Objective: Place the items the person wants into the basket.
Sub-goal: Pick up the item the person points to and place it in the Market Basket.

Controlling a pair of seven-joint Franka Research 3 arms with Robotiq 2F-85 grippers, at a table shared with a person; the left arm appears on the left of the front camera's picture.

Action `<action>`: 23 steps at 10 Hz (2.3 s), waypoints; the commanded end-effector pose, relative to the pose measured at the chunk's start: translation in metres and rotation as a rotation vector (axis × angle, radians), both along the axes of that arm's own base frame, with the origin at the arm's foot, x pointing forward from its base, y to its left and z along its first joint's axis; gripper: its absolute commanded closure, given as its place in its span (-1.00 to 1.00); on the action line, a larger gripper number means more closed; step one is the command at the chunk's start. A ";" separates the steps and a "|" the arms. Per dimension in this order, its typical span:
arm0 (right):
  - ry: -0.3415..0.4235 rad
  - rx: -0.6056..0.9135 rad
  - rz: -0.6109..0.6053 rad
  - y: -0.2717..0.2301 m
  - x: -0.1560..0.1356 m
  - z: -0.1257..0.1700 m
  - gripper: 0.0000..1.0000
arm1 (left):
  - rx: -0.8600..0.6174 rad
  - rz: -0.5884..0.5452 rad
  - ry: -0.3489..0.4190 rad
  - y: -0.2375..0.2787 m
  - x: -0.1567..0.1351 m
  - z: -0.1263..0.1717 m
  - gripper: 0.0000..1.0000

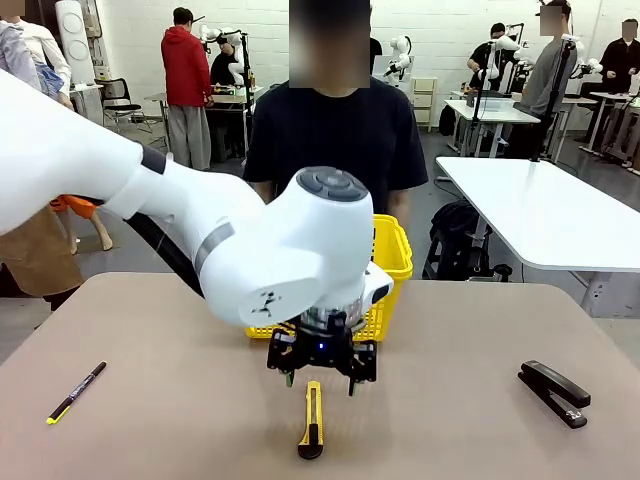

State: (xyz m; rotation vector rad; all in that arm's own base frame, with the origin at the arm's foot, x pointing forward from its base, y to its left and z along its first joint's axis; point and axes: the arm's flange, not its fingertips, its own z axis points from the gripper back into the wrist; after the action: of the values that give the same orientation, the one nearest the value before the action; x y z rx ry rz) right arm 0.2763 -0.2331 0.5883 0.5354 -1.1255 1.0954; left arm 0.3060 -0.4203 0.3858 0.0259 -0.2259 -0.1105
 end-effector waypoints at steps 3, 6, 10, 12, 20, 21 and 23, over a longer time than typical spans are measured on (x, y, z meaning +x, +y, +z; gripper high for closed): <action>-0.024 0.013 0.007 -0.001 0.001 0.000 -1.00 | -0.035 0.101 -0.048 -0.001 0.004 -0.043 -1.00; -0.024 0.013 0.007 -0.001 0.001 0.000 -1.00 | -0.051 0.101 -0.047 0.001 0.010 -0.060 -1.00; -0.024 0.013 0.007 -0.001 0.001 0.000 -1.00 | -0.045 0.104 -0.012 0.002 0.019 -0.078 -1.00; -0.024 0.013 0.007 -0.001 0.001 0.000 -1.00 | -0.053 0.103 0.003 0.000 0.020 -0.081 -1.00; -0.024 0.013 0.007 -0.001 0.001 0.000 -1.00 | -0.085 0.044 0.019 0.005 0.017 -0.083 0.79; -0.024 0.013 0.007 -0.001 0.001 0.000 -1.00 | -0.084 0.041 0.024 0.005 0.017 -0.083 0.98; -0.024 0.013 0.007 -0.001 0.001 0.000 -1.00 | -0.089 0.039 0.031 0.006 0.017 -0.084 1.00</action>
State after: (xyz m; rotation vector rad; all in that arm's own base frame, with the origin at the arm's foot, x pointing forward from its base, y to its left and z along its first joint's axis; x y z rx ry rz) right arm 0.2764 -0.2332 0.5881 0.5352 -1.1255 1.0959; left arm 0.3257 -0.4154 0.3108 -0.0303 -0.1920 -0.0572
